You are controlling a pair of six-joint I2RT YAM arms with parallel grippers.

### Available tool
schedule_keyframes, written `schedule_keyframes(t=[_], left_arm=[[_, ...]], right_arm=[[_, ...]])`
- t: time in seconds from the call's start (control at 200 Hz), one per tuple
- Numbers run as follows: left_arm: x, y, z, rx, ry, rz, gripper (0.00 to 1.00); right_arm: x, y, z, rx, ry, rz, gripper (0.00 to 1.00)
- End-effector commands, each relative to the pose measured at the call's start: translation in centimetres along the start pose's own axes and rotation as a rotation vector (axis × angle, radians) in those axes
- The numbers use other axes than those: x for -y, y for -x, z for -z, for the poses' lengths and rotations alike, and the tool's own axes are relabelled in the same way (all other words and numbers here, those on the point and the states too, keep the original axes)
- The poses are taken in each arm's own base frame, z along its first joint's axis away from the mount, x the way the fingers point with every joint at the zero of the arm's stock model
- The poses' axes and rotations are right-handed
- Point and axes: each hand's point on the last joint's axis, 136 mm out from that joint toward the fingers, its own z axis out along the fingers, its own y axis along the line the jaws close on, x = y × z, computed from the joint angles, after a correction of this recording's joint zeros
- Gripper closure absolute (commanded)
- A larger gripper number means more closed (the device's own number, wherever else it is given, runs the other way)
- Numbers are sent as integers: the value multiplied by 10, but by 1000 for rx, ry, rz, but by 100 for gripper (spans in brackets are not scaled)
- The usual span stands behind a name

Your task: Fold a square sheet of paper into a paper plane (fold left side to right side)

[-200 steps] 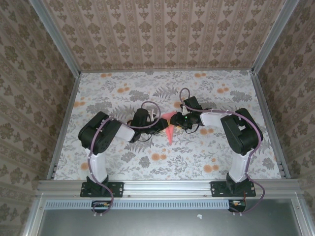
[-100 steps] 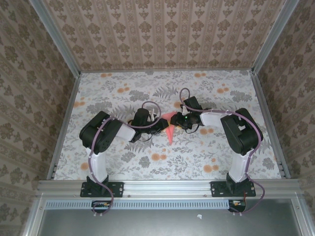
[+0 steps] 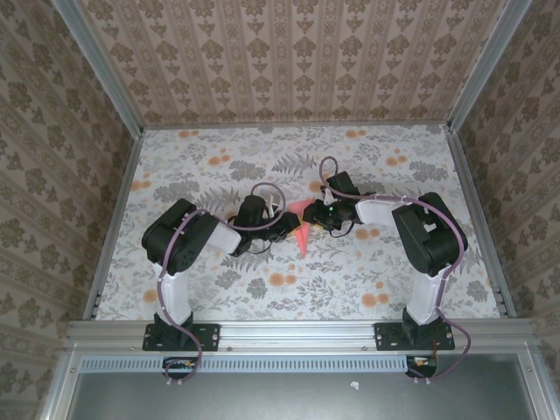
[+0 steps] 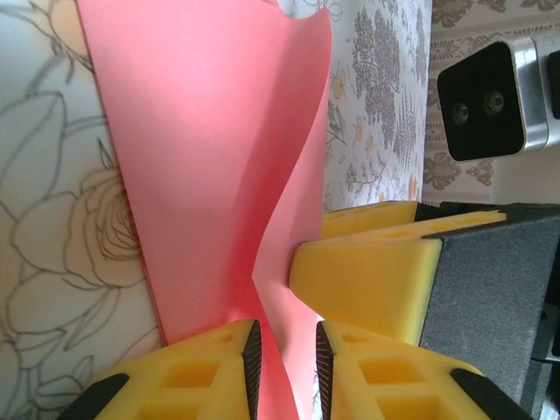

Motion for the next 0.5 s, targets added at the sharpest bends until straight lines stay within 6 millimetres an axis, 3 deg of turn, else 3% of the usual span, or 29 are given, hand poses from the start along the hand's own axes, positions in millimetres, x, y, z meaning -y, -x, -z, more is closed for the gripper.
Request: schedule_keyframes(t=[0.0, 0.385, 0.495], left_arm=[[0, -6, 1, -8, -17, 23, 75], [0, -11, -7, -30, -4, 31, 77], [-2, -10, -8, -24, 1, 29, 84]], right_arm=[[14, -11, -12, -36, -41, -34, 62], [16, -13, -13, -38, -38, -40, 62], [15, -12, -13, -38, -36, -40, 62]])
